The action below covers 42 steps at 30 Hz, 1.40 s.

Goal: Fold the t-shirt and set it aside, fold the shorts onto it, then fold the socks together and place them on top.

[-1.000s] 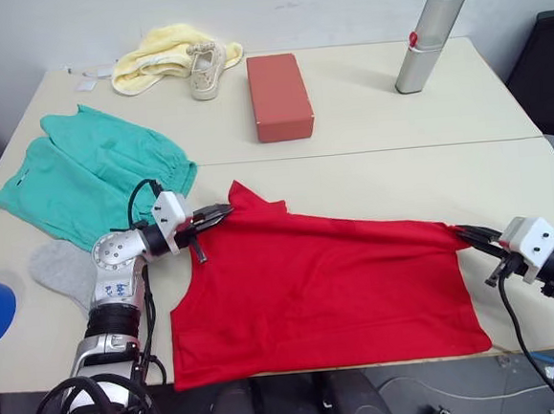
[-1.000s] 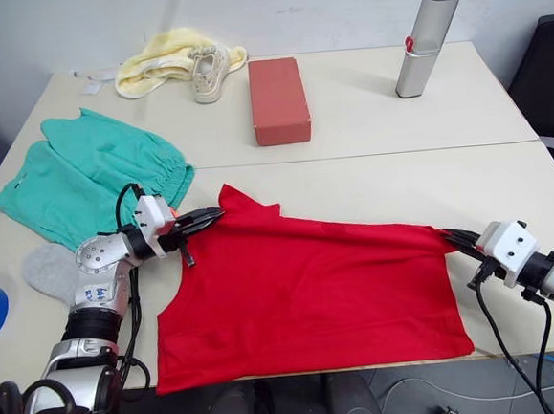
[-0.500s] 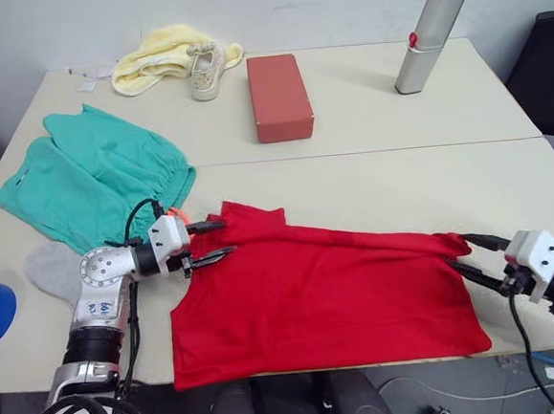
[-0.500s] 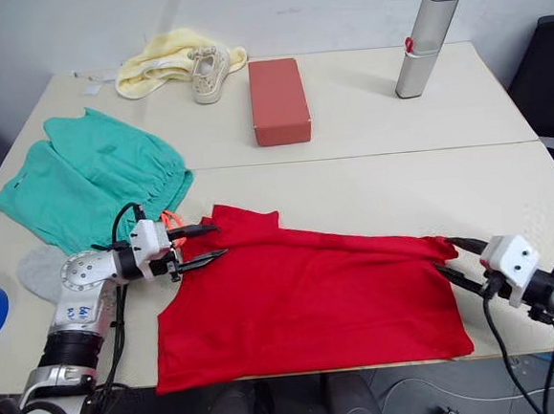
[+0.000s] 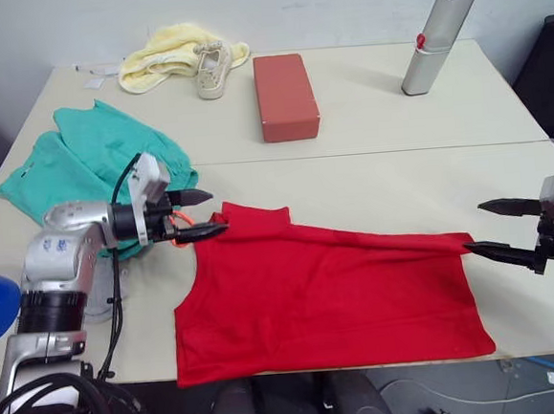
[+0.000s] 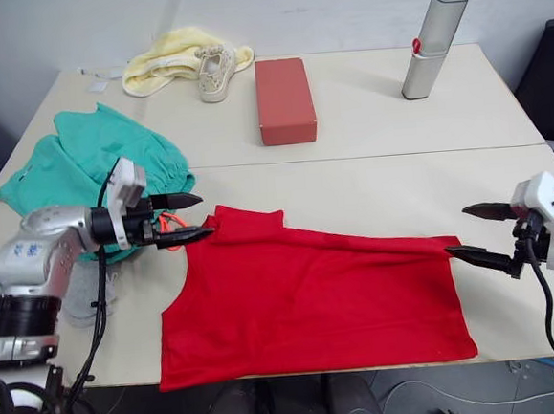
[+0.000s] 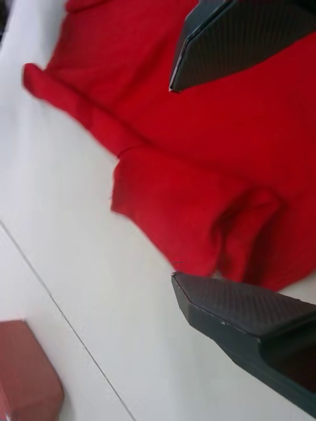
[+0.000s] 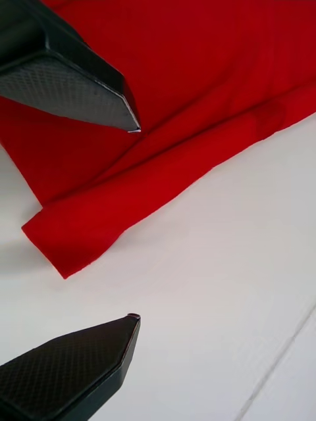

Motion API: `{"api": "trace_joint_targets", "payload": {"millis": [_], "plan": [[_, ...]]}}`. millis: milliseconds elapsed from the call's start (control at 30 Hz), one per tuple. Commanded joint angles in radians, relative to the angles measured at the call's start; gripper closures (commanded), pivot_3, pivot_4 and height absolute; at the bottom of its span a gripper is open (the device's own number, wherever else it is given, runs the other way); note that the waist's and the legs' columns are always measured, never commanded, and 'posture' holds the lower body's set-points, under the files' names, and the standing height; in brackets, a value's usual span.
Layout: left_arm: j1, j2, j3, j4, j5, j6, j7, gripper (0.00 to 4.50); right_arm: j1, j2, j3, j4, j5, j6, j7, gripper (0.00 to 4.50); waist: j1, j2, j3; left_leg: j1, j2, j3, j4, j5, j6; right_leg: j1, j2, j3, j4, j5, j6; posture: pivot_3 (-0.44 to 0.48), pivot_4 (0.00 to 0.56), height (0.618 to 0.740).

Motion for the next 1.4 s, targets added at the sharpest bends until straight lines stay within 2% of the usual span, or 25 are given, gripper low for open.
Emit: {"api": "trace_joint_targets", "payload": {"millis": [33, 133, 267, 633, 733, 1100, 1133, 1200, 1300, 1400], "plan": [[-0.092, 0.005, -0.075, 0.107, 0.067, 0.129, 0.032, 0.03, -0.099, -0.009, 0.084, 0.075, -0.047, 0.080, 0.032, 0.00, -0.003, 0.000, 0.000, 0.000, -0.001, 0.001, 0.000, 0.000, 0.000, 0.000, 0.001, 0.000, 0.000, 0.000, 0.000, 0.000, 0.150, 0.740], [-0.175, -0.048, -0.127, 0.217, 0.121, 0.126, 0.053, 0.03, -0.204, -0.005, 0.183, 0.167, -0.113, 0.151, 0.049, 0.00, -0.006, 0.001, 0.000, 0.000, -0.001, 0.001, 0.000, 0.000, 0.000, -0.002, 0.000, -0.001, 0.002, 0.000, 0.000, 0.000, 0.150, 0.740], [-0.233, -0.105, -0.159, 0.311, 0.168, 0.113, 0.073, 0.03, -0.303, 0.032, 0.230, 0.255, -0.143, 0.192, 0.065, 0.00, -0.007, 0.001, 0.000, 0.000, -0.001, 0.003, 0.000, 0.000, 0.000, -0.003, 0.000, -0.002, 0.003, 0.000, 0.000, 0.000, 0.150, 0.740], [-0.265, -0.148, -0.173, 0.379, 0.199, 0.096, 0.029, 0.03, -0.395, 0.063, 0.266, 0.352, -0.191, 0.238, 0.113, 0.00, -0.008, 0.001, 0.000, 0.000, 0.000, 0.004, 0.001, 0.000, -0.001, -0.004, -0.001, -0.002, 0.005, 0.000, 0.000, 0.000, 0.150, 0.740], [-0.265, -0.155, -0.168, 0.389, 0.203, 0.084, 0.024, 0.66, -0.414, 0.071, 0.266, 0.371, -0.200, 0.235, 0.125, 0.64, -0.008, 0.001, 0.000, 0.000, 0.000, 0.004, 0.001, 0.000, -0.001, -0.004, -0.001, -0.002, 0.005, 0.000, 0.000, 0.000, 0.150, 0.740], [-0.257, -0.198, -0.121, 0.436, 0.206, -0.029, 0.051, 4.23, -0.402, 0.070, 0.253, 0.368, -0.229, 0.188, 0.153, 4.48, -0.008, 0.001, 0.001, -0.001, 0.000, 0.004, 0.002, 0.000, -0.001, -0.004, -0.002, -0.002, 0.005, 0.000, 0.000, 0.000, 0.150, 0.740], [-0.257, -0.201, -0.117, 0.438, 0.206, -0.036, 0.053, 4.48, -0.402, 0.071, 0.250, 0.369, -0.228, 0.183, 0.153, 4.50, -0.008, 0.001, 0.001, -0.001, 0.000, 0.004, 0.002, 0.000, -0.001, -0.004, -0.002, -0.002, 0.005, 0.000, 0.000, 0.000, 0.150, 0.740], [-0.252, -0.209, -0.088, 0.436, 0.197, -0.067, 0.068, 4.48, -0.394, 0.069, 0.235, 0.353, -0.214, 0.174, 0.157, 4.50, -0.008, 0.001, 0.001, 0.000, 0.000, 0.004, 0.002, 0.000, -0.001, -0.004, -0.002, -0.002, 0.005, 0.000, 0.000, 0.000, 0.150, 0.740], [-0.228, -0.214, -0.020, 0.400, 0.163, -0.200, 0.067, 4.48, -0.357, 0.079, 0.153, 0.304, -0.176, -0.006, 0.172, 4.50, -0.007, 0.001, 0.001, -0.001, 0.000, 0.004, 0.001, 0.000, -0.001, -0.004, -0.003, -0.002, 0.005, 0.000, 0.000, 0.000, 0.150, 0.740], [-0.184, -0.182, -0.006, 0.337, 0.162, -0.352, -0.012, 4.48, -0.317, 0.082, 0.110, 0.276, -0.186, -0.147, 0.145, 4.50, -0.009, 0.001, 0.001, 0.000, 0.001, 0.004, 0.001, 0.000, -0.001, -0.004, -0.003, -0.002, 0.005, 0.000, 0.000, 0.000, 0.150, 0.740]]}}
